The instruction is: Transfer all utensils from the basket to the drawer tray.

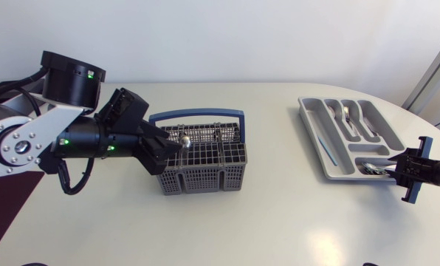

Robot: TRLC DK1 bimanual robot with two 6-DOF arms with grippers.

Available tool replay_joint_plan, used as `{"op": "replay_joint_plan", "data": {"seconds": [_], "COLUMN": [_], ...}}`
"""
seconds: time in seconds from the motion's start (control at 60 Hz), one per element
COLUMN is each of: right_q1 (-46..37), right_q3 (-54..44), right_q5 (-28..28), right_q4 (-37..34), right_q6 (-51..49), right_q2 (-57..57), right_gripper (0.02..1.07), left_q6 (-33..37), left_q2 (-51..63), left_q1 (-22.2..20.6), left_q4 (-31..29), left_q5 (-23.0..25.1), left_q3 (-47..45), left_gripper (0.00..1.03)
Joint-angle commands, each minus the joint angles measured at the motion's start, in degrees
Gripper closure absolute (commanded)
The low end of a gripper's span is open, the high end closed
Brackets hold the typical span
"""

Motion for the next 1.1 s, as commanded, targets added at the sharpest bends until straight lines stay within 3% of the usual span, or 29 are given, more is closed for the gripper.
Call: {"op": "replay_joint_plan", "data": {"seconds": [0.0,0.033,0.25,0.5,0.817,1.083], "right_q1": [-0.6,-0.7,-1.6,-2.2,7.3,20.7], "right_q3": [-1.9,-2.1,-4.0,-3.3,-1.8,-3.5], "right_q5": [1.4,2.0,4.5,6.5,4.1,4.1], "right_q4": [0.4,0.3,-3.4,-19.1,-32.5,-36.0], "right_q6": [-2.0,-1.9,-2.1,-2.2,15.4,29.1], "right_q2": [-0.7,-1.3,-8.0,-15.9,-28.4,-38.0], "right_gripper": [0.18,0.06,0.06,0.06,0.06,0.06], "left_q6": [1.2,1.2,1.2,0.3,-0.1,-1.4], "left_q2": [-0.3,-0.5,-0.9,-0.4,5.0,10.6], "left_q1": [0.8,1.0,1.4,1.5,2.8,4.8], "left_q4": [0.2,0.1,0.0,-0.4,1.6,7.1], "left_q5": [-0.1,-0.1,0.0,1.1,4.6,6.7], "left_q3": [-1.5,-1.6,-2.1,-2.0,-0.1,1.0], "left_gripper": [0.44,0.44,0.44,0.44,0.44,0.44]}}
